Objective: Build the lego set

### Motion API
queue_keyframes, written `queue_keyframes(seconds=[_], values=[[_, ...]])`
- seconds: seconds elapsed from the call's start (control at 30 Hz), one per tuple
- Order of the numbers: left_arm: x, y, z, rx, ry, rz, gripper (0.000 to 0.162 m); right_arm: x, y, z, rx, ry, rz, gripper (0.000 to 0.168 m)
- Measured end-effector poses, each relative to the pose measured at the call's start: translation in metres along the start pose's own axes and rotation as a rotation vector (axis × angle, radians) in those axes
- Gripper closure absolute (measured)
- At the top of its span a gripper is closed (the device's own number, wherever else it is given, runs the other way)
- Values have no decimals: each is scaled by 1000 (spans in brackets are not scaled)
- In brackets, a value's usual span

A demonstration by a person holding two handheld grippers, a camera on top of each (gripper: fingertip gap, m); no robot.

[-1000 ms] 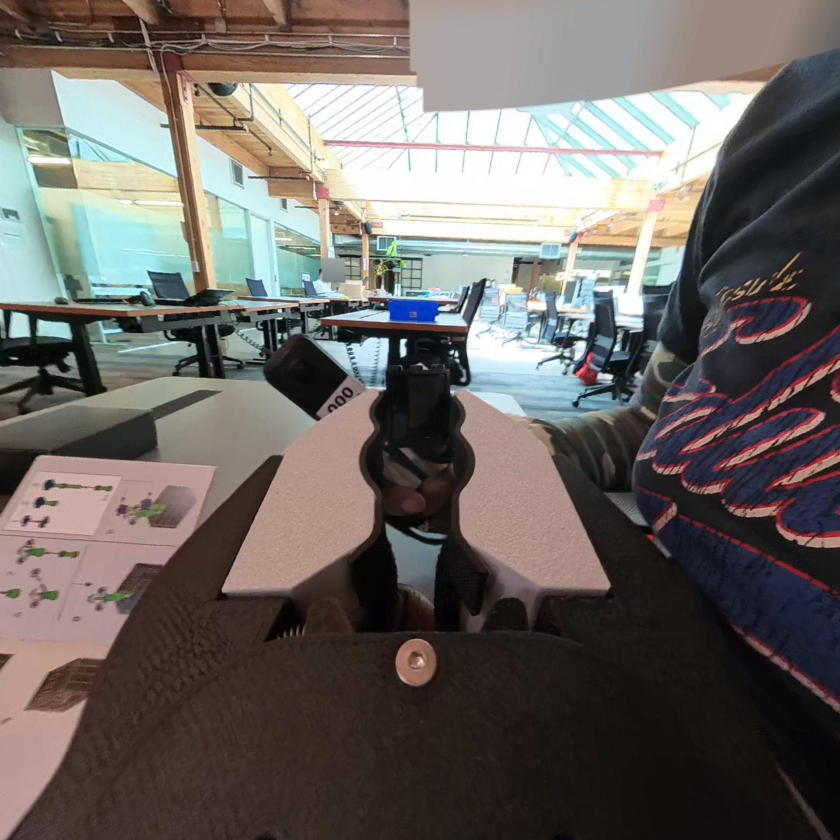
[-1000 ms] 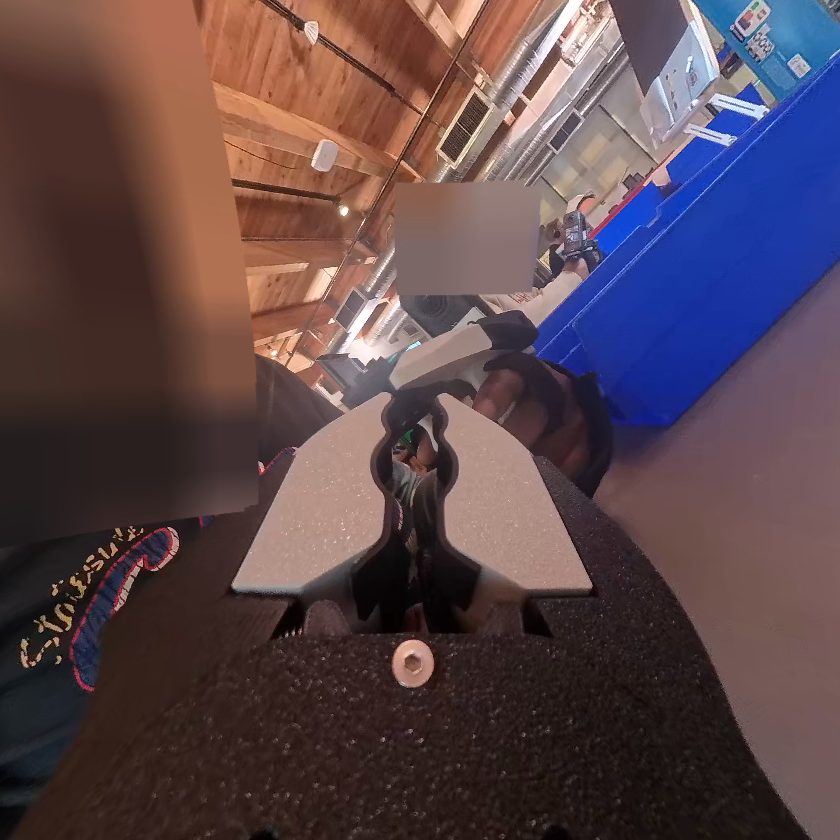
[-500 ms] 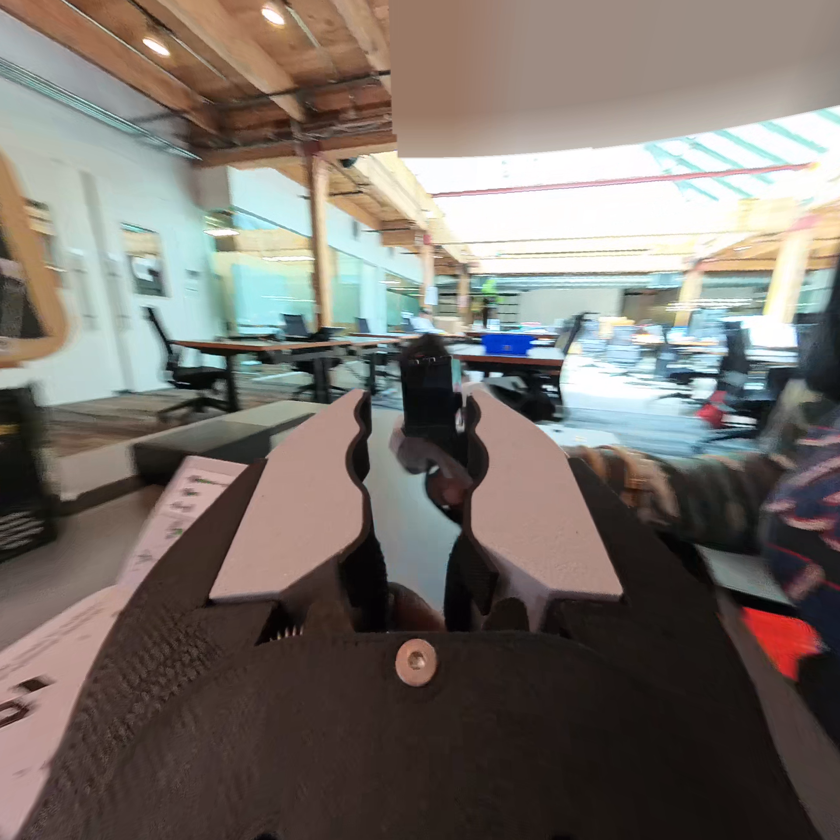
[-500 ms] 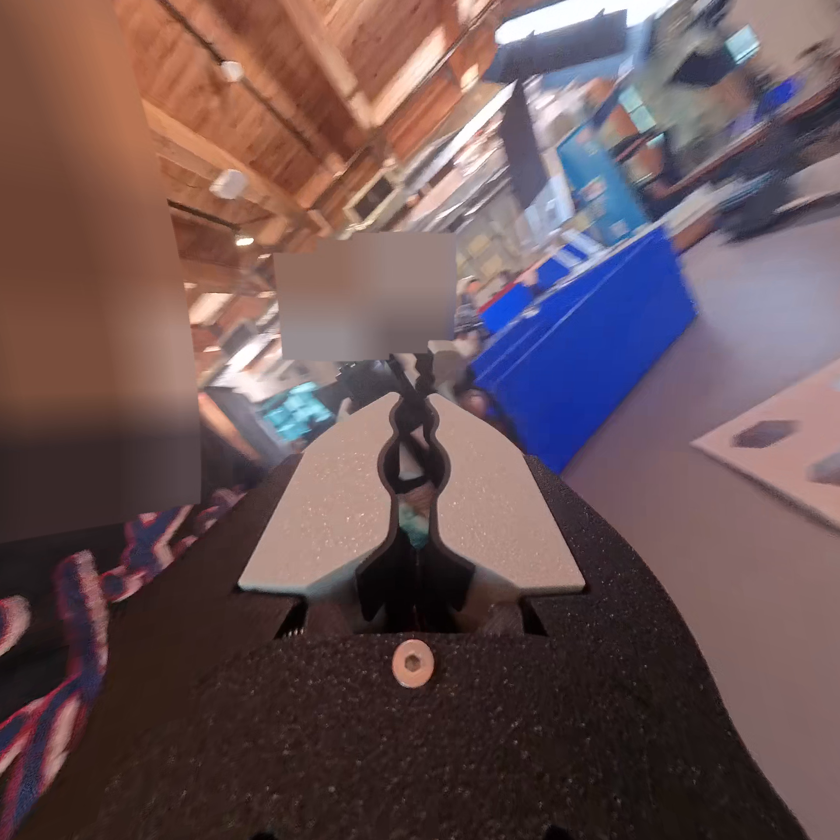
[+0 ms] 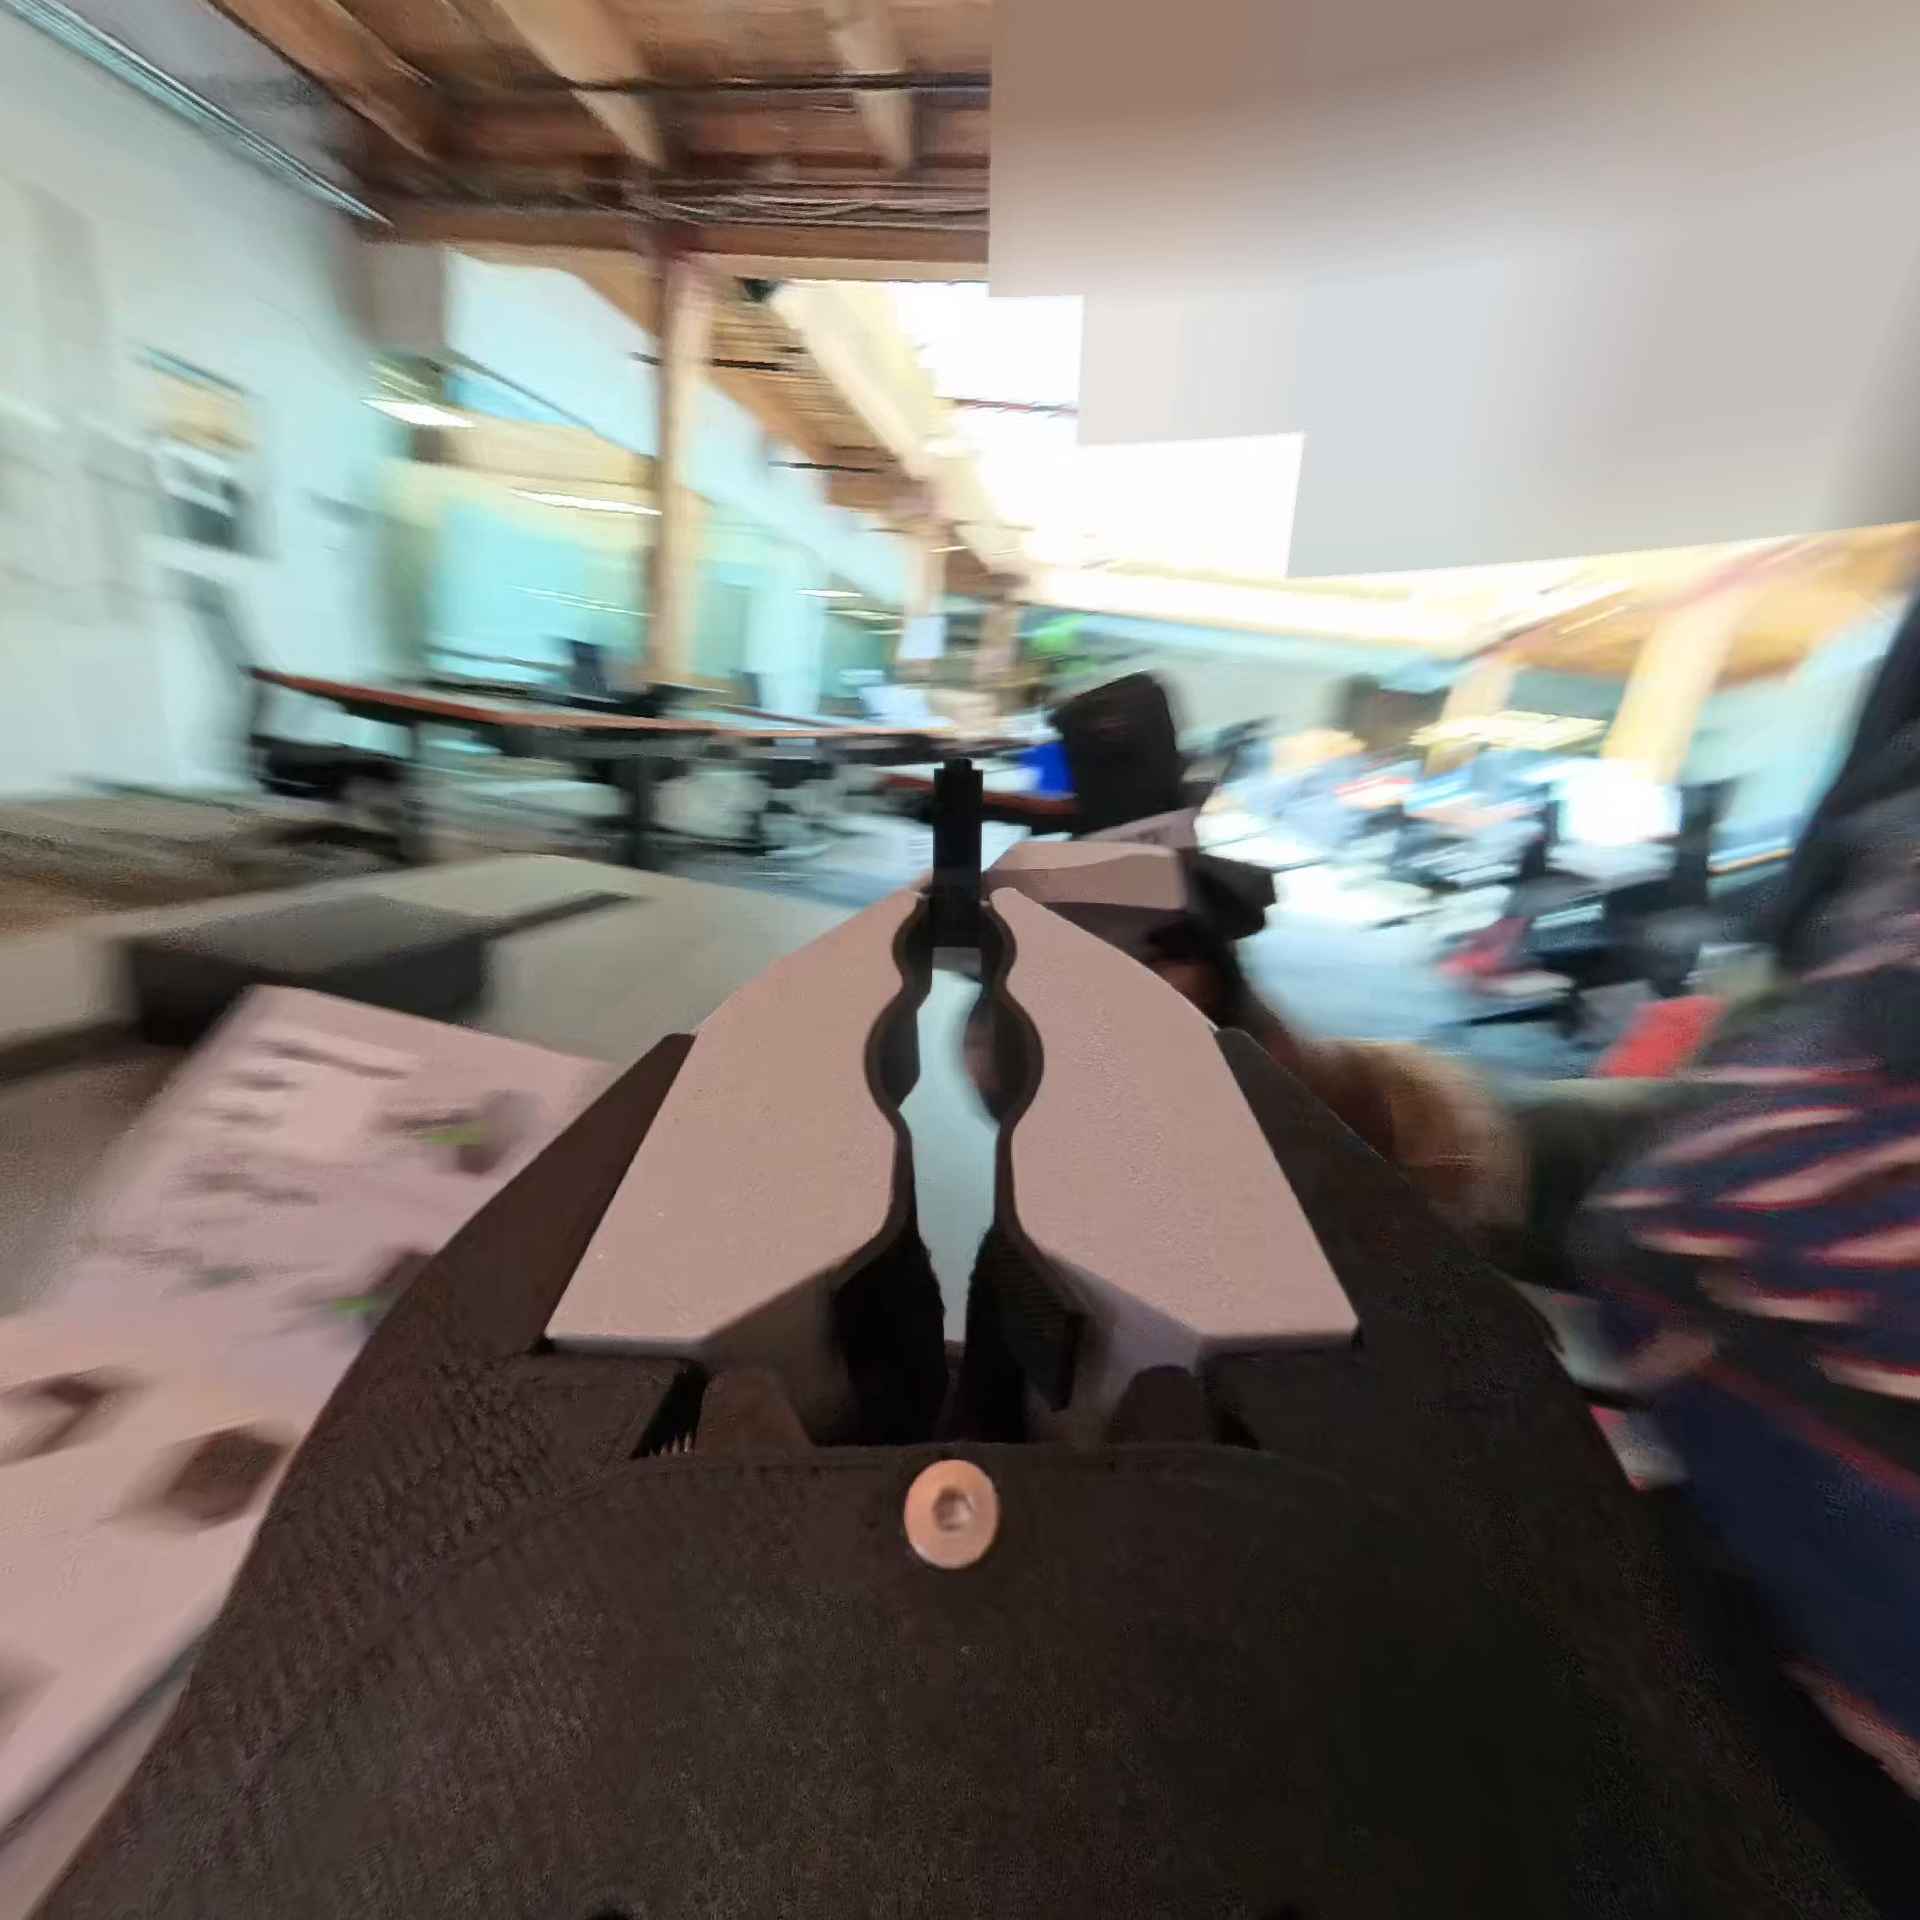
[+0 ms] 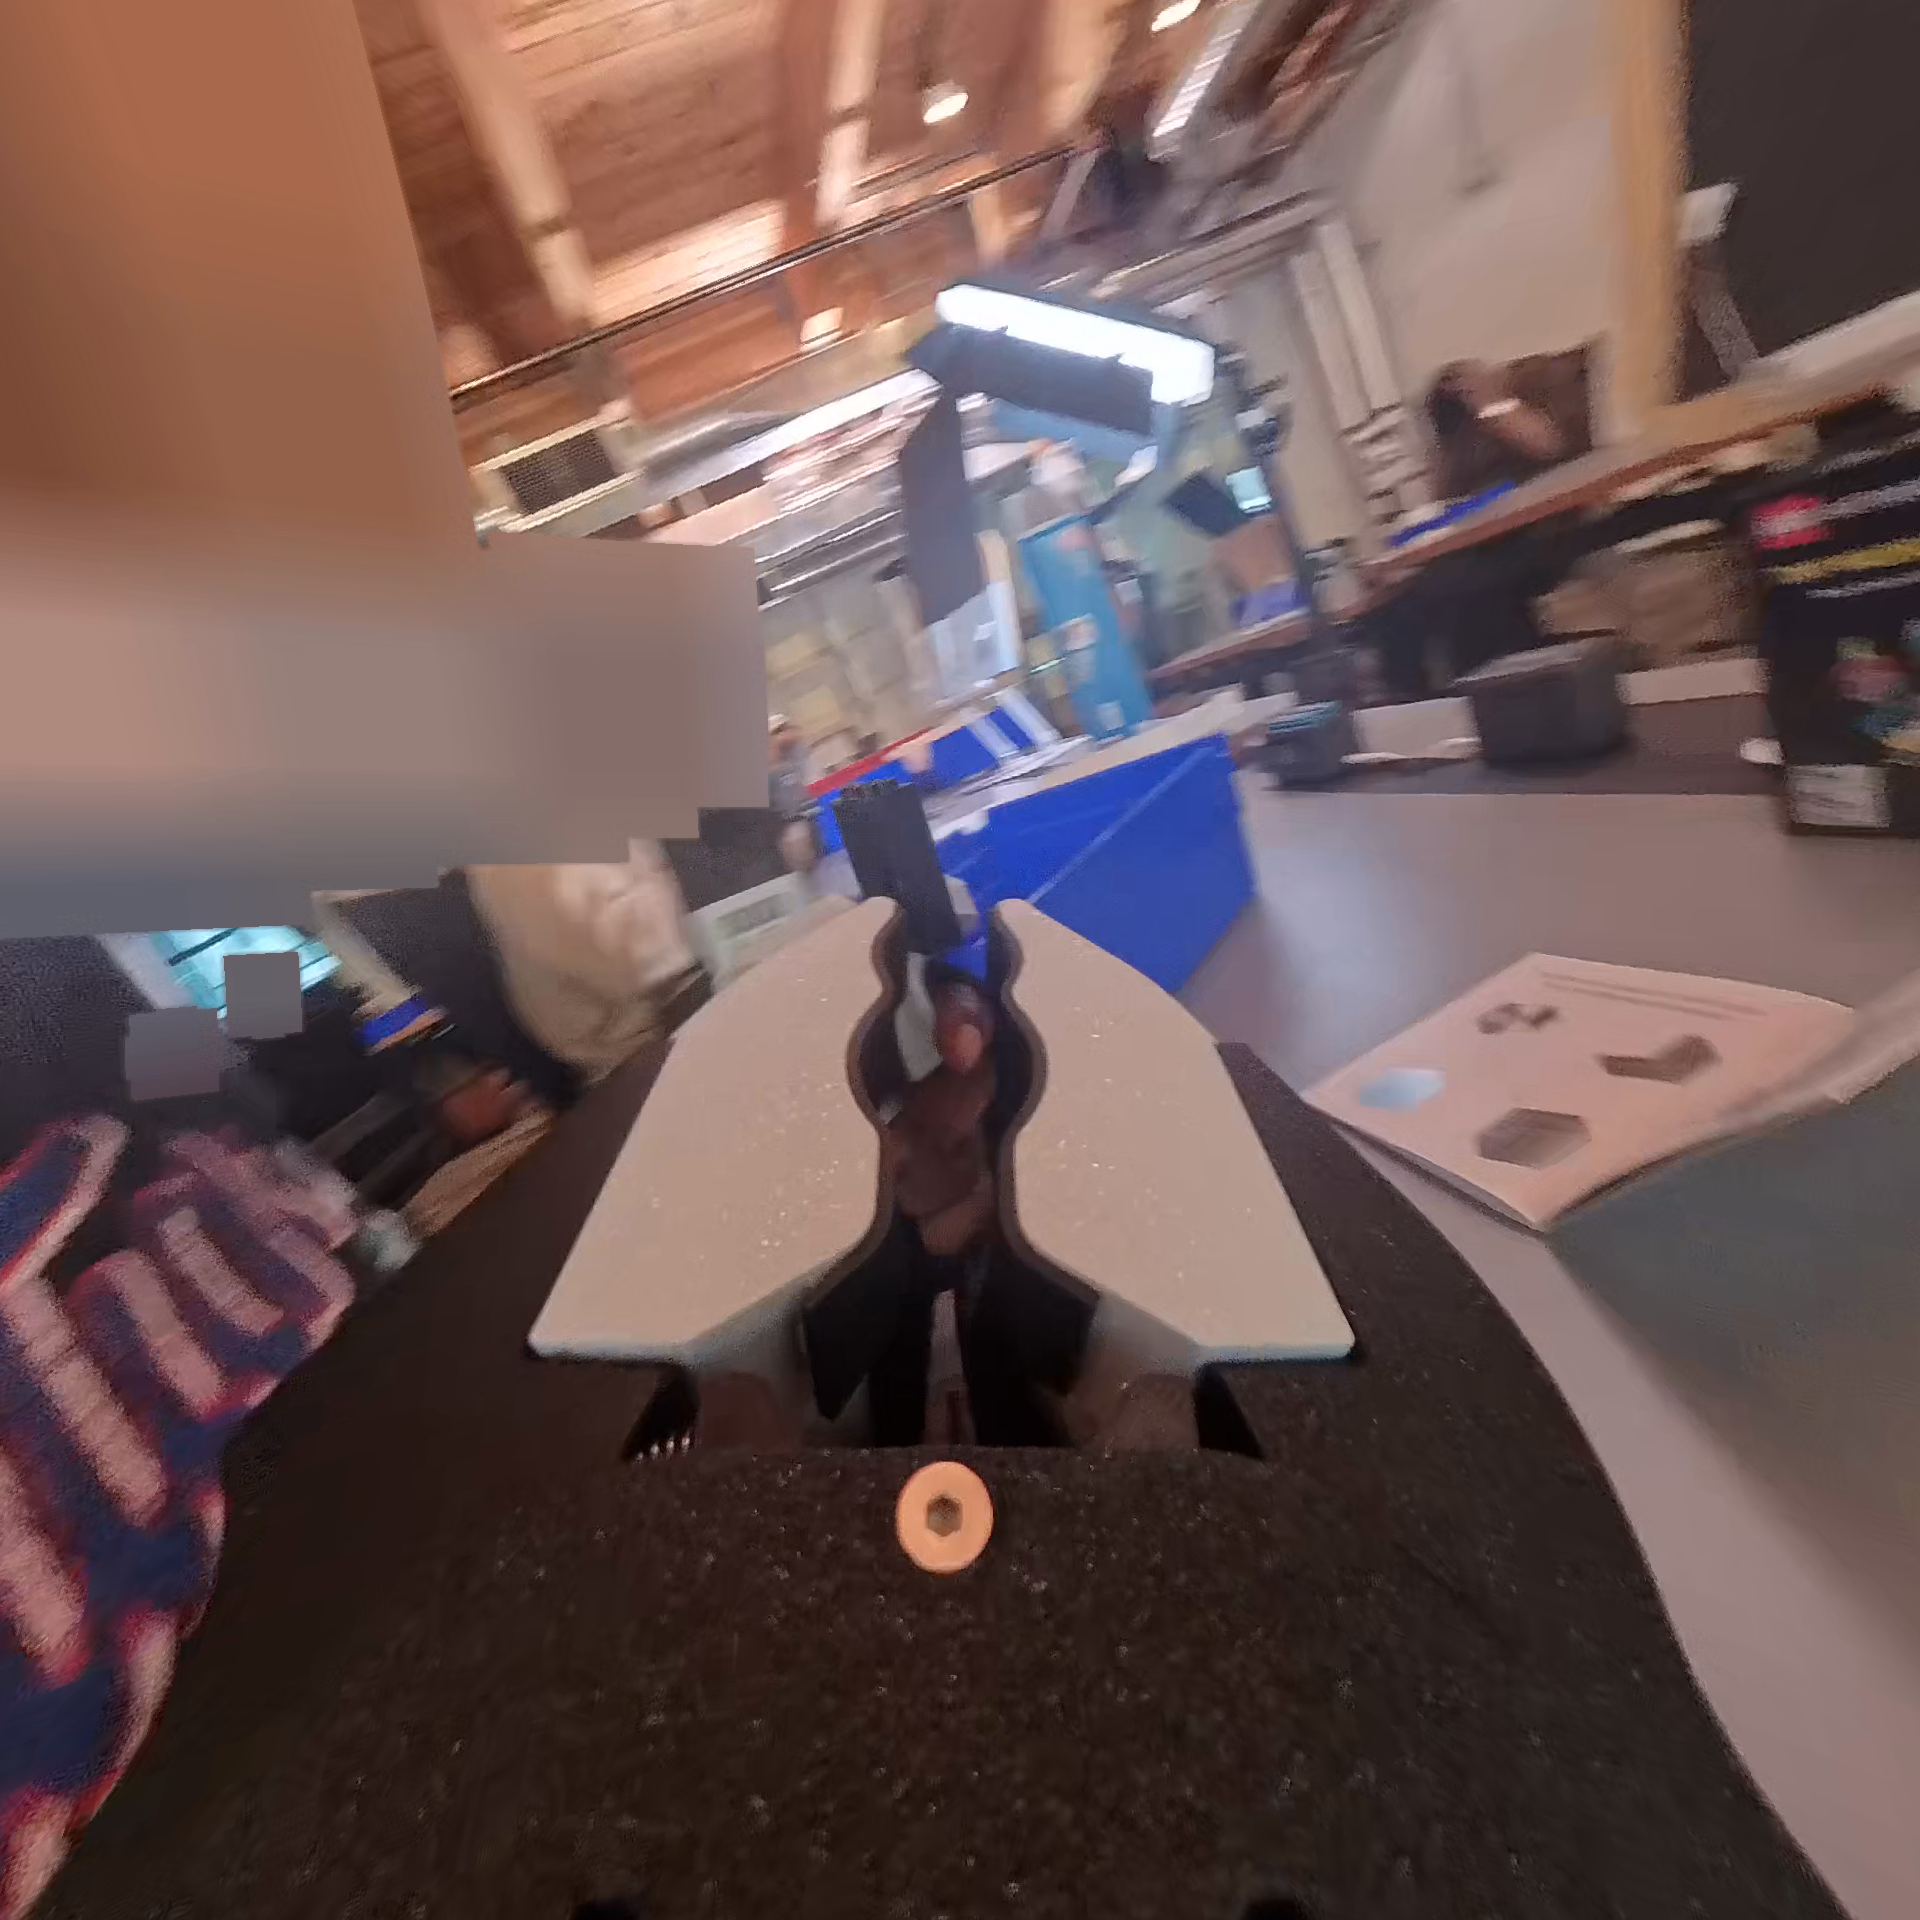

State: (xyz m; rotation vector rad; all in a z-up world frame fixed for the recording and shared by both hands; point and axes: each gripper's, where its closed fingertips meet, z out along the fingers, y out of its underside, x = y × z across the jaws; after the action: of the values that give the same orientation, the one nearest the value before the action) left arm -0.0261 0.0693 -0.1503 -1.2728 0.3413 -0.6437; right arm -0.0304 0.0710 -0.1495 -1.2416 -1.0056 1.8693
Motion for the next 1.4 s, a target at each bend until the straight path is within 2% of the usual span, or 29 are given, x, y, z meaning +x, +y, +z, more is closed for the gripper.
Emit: queue_keyframes(seconds=[0.1,0.13,0.2,0.27,0.4,0.63,0.77,0.87,0.97,1.03,1.13,1.2,1.3,1.4], values=[[36,-12,-8,41,411,-475,154,-30,-7,-10,-56,-280,19,131],[44,-16,-10,55,505,-584,154,-40,-10,-12,-74,-375,28,127],[59,-15,-13,32,636,-674,154,-53,-13,-12,-133,-521,65,116],[70,-11,-13,-7,708,-728,154,-64,-12,-12,-199,-666,105,113],[74,-16,-17,27,806,-852,154,-71,-13,-13,-218,-867,192,127],[78,-19,-22,33,861,-868,154,-82,5,-10,-268,-901,136,136],[79,-20,-22,44,886,-900,154,-86,1,-11,-227,-917,166,143],[76,-18,-19,34,833,-873,151,-83,-3,-13,-188,-864,100,143],[68,-8,-12,-28,702,-802,134,-73,-21,-20,-113,-770,21,143],[64,-2,-9,-89,593,-720,125,-56,-33,-26,-59,-641,-78,144],[58,-2,-17,-202,393,-520,118,-9,-28,-33,-94,-334,-273,144],[46,-10,-40,-304,234,-278,117,9,-19,-41,-142,-215,-346,144],[4,-31,-98,-506,-17,86,117,14,-11,-51,-153,-182,-347,144],[-53,-16,-175,-958,-177,270,120,12,-12,-57,-133,-183,-320,144]])
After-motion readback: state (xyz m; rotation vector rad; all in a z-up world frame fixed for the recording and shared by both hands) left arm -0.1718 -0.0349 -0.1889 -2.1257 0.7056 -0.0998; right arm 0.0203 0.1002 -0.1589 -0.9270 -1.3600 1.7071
